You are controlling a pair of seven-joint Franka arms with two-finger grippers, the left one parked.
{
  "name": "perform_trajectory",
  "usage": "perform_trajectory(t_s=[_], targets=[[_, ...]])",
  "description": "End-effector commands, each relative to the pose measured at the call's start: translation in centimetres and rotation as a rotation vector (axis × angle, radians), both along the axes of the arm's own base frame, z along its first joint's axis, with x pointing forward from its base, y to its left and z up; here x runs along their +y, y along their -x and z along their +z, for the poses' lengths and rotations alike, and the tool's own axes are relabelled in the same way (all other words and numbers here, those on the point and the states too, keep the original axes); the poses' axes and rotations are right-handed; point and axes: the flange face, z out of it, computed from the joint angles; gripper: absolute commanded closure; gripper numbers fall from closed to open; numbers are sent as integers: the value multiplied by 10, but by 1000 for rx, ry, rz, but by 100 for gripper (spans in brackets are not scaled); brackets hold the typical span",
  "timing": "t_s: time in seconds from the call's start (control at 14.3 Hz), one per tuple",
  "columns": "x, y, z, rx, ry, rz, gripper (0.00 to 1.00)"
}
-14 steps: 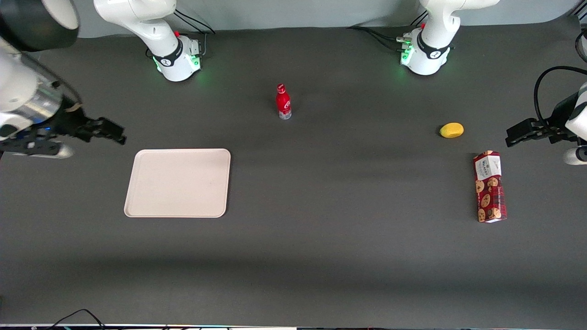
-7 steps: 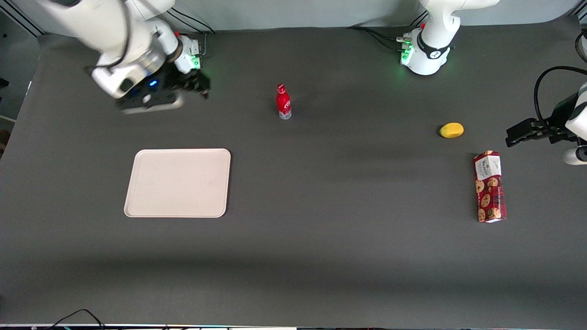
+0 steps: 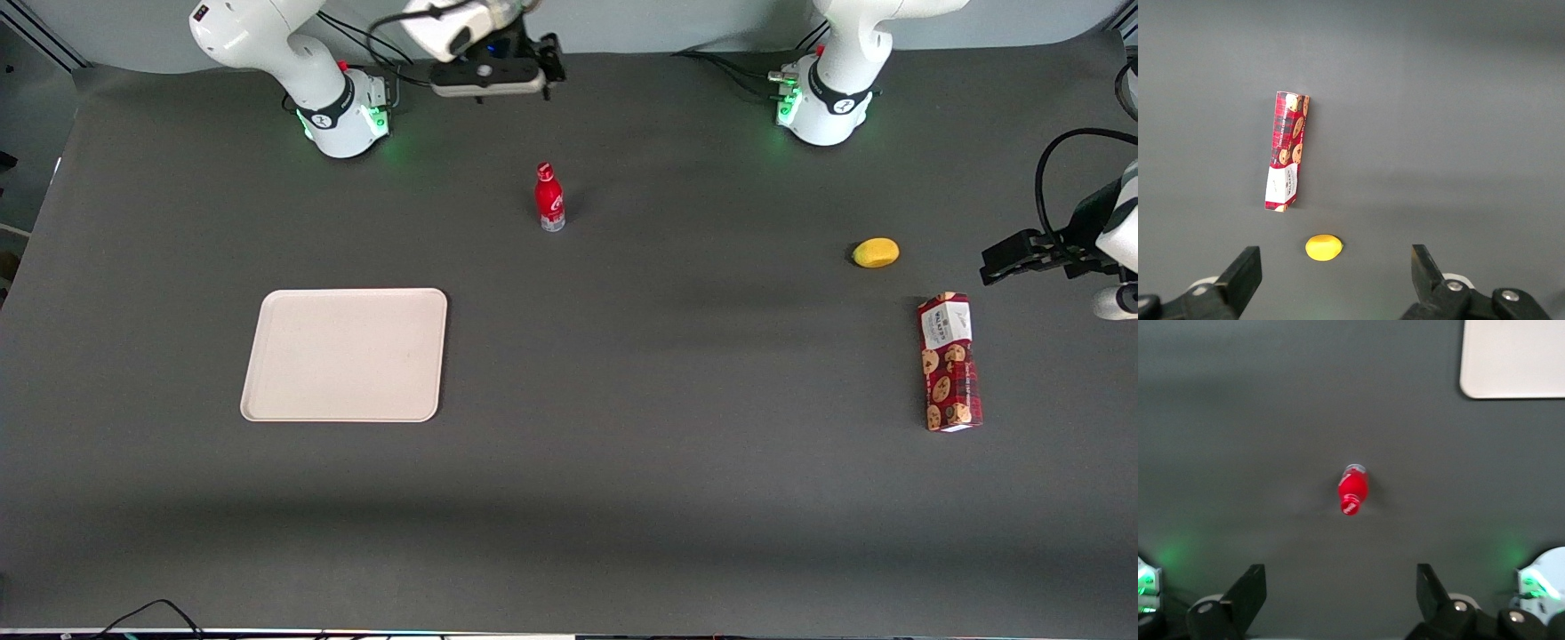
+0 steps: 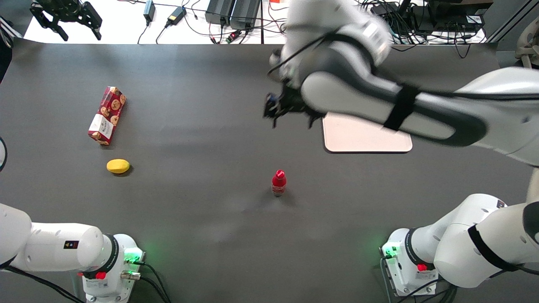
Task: Place coke bottle on tray
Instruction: 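Move the open right gripper above the red Coca-Cola bottle, then lower the right gripper around the bottle and close on it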
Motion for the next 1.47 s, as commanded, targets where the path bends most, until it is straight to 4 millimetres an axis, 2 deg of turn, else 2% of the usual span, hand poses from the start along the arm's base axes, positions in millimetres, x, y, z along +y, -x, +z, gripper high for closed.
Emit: perform_trajectory(t_s=[0.0, 0.07, 0.14, 0.28, 0.42, 0.63, 0.98, 1.12, 1.4], targets=[[17, 36, -73, -73, 42, 53, 0], [17, 47, -94, -82, 32, 71, 0], [13, 52, -108, -93, 19, 75, 0], [13, 77, -134, -111, 0, 96, 0], [5, 83, -156, -168, 5, 116, 0], [-2, 84, -179, -198, -12, 131, 0], [2, 69, -211, -190, -5, 132, 0], [8, 66, -215, -191, -18, 124, 0], [8, 66, -225, -184, -11, 127, 0]])
